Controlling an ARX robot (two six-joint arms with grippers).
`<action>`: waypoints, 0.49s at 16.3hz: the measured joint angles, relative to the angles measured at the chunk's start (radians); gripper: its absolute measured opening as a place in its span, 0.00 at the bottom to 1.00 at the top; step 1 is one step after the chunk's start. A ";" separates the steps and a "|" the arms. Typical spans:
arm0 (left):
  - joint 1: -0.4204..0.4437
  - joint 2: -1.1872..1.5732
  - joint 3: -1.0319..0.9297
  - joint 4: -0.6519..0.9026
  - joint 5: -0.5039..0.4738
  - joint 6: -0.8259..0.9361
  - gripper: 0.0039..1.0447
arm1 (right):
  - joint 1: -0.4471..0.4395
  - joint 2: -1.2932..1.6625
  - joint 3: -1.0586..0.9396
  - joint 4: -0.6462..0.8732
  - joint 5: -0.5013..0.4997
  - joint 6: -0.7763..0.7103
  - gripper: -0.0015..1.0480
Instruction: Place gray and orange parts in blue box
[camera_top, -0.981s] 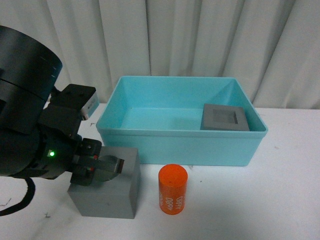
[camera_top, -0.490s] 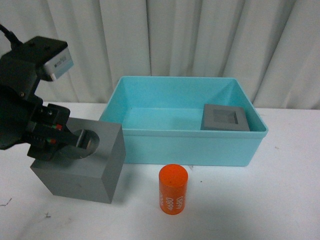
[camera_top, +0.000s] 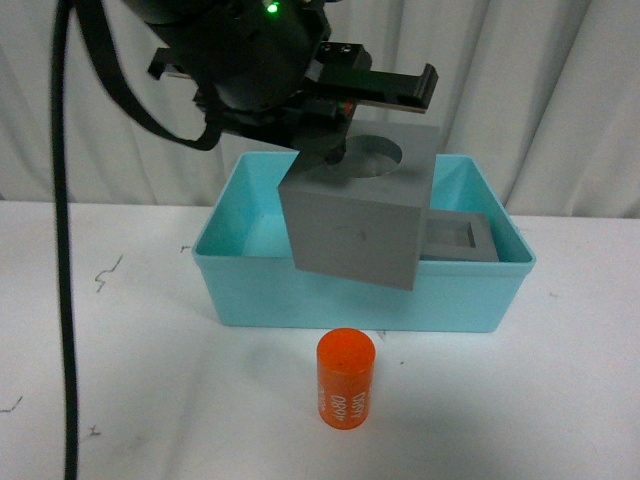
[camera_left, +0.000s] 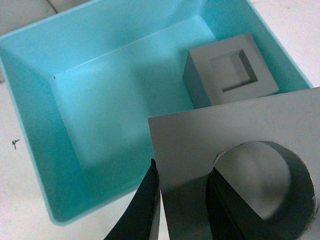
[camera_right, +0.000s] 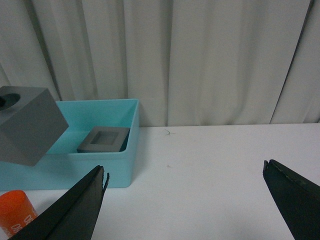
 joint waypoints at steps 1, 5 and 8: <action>-0.005 0.043 0.054 -0.009 0.005 -0.020 0.20 | 0.000 0.000 0.000 0.000 0.000 0.000 0.94; 0.003 0.168 0.203 -0.069 -0.031 -0.057 0.20 | 0.000 0.000 0.000 0.000 0.000 0.000 0.94; 0.045 0.246 0.295 -0.087 -0.044 -0.077 0.20 | 0.000 0.000 0.000 0.000 0.000 0.000 0.94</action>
